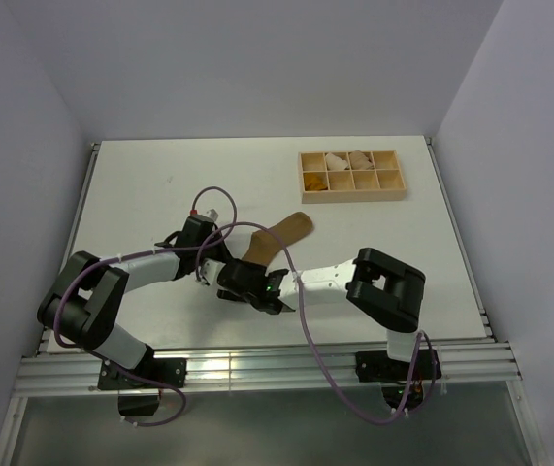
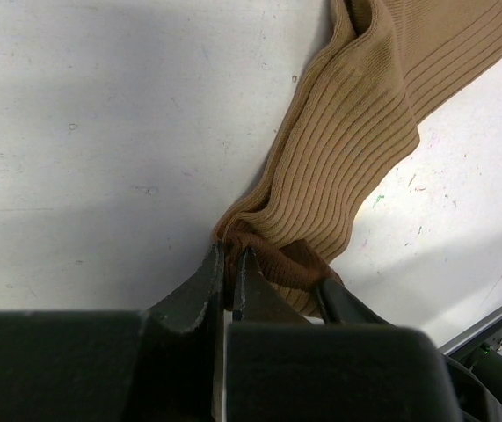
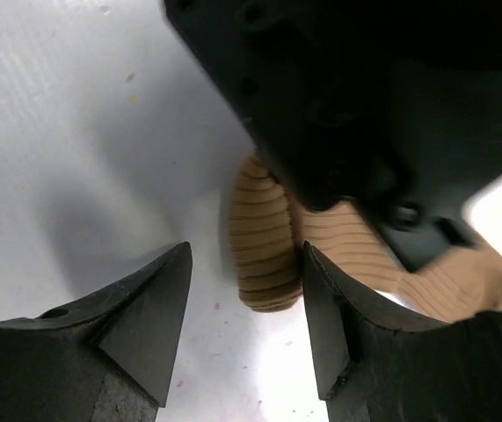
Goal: Roll the socks
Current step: Roll the sock at the center of the board.
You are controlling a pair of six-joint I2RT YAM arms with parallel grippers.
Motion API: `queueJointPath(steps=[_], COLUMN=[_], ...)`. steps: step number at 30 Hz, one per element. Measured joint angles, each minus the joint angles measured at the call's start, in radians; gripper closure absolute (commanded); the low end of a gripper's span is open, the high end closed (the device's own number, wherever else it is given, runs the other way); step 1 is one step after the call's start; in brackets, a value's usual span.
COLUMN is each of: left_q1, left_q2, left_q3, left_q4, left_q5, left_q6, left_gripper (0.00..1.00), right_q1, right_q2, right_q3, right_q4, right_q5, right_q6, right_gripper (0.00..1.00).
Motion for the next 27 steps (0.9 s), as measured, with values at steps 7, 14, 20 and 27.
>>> queueJointPath(steps=[7,14,20,27], left_q1=[0.000,0.008,0.019,0.020], left_q2=[0.000,0.000,0.000,-0.007], left_q3=[0.000,0.000,0.000,-0.005], left_q4=[0.000,-0.004,-0.010,-0.010], left_q5=[0.000,0.006,0.011,0.003], left_q6=[0.000,-0.004,-0.022,-0.056], left_gripper=[1.00,1.00,0.98,0.88], right_q1=[0.000,0.002,0.011,0.015], right_q2=[0.009,0.039,0.065,0.067], right_q3=[0.005,0.029,0.045,0.044], right_q4=[-0.019,-0.039,-0.046,-0.045], right_q5=[-0.019,-0.001,0.026,0.044], right_q6=[0.003,0.036,0.066,0.074], right_gripper=[0.41,0.53,0.77,1.00])
